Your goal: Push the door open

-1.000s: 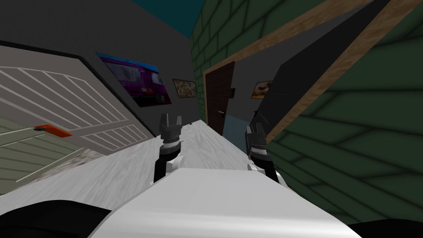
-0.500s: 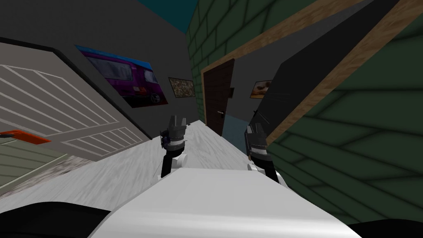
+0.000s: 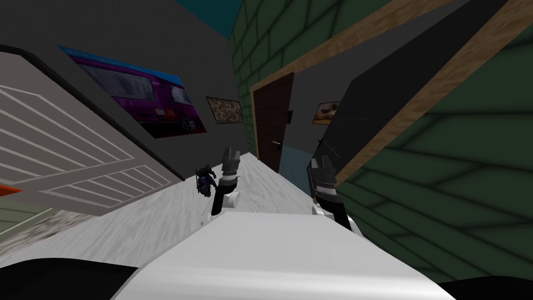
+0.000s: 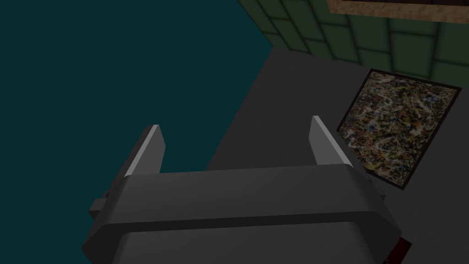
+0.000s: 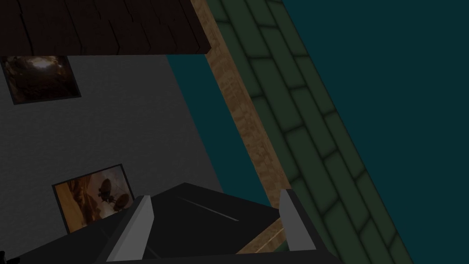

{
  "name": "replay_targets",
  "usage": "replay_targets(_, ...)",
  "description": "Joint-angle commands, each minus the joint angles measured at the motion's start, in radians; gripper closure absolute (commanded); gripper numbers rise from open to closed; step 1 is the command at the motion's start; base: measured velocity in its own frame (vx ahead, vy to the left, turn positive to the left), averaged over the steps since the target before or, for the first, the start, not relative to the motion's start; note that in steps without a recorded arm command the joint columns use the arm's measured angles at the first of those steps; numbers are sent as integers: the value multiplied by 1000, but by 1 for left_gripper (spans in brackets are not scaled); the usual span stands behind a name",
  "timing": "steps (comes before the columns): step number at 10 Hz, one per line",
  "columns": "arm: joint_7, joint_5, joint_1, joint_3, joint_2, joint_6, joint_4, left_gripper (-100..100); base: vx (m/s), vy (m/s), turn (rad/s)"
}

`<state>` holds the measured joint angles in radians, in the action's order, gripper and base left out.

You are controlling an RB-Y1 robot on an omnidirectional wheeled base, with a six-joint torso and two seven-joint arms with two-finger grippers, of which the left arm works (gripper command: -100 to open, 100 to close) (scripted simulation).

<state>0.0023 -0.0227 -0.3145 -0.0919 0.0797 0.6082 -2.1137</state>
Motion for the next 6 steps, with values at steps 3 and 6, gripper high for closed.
replay_targets(3,3,-6,48,-10,6,-10,81,-100,96,20,-54)
replay_targets(6,6,-11,89,-18,10,-14,153,-100,92,29,-61)
